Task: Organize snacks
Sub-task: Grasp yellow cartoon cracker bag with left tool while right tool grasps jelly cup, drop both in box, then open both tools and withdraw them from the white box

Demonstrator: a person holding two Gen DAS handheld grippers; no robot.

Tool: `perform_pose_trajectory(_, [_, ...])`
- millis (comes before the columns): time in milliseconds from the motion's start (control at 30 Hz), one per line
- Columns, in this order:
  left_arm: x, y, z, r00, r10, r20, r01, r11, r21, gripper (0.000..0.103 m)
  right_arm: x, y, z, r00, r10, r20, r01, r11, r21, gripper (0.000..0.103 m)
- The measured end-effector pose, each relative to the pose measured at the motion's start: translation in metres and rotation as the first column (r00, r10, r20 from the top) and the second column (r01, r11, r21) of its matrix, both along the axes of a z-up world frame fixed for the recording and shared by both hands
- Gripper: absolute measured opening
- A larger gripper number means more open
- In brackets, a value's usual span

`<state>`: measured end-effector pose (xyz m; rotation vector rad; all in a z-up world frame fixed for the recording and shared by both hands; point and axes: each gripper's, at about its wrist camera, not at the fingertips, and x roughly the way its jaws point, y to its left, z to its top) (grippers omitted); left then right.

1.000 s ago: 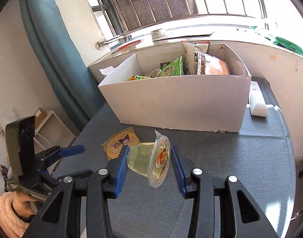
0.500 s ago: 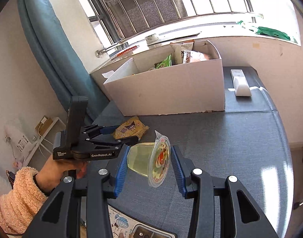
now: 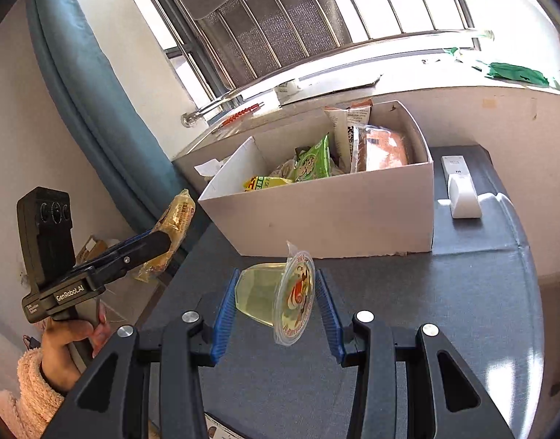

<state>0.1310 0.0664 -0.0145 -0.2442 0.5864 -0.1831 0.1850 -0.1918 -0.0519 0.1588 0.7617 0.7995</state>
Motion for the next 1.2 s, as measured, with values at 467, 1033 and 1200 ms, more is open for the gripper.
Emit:
perform_pose_trajectory(467, [0.176, 0.041, 0.03, 0.99, 0.094, -0.104, -0.099, 0.994, -0.045, 0.097, 0.15, 0.07, 0.052, 0.998, -0.052, -0.016, 0.051, 0.996, -0.067, 0.052])
perform_pose_trajectory(1033, [0.068, 0.018, 0.047, 0.965, 0.225, 0.132, -0.239, 0.966, 0.104, 0.103, 0.087, 0.086, 0.052, 0.945, -0.075, 0.318, 0.177, 0.936, -0.305, 0.103])
perform_pose_trajectory(1200, [0.022, 0.013, 0.055, 0.961, 0.252, 0.115, -0.261, 0.963, 0.07, 0.103, 0.041, 0.078, 0.064, 0.935, -0.041, 0.352, 0.157, 0.938, -0.308, 0.103])
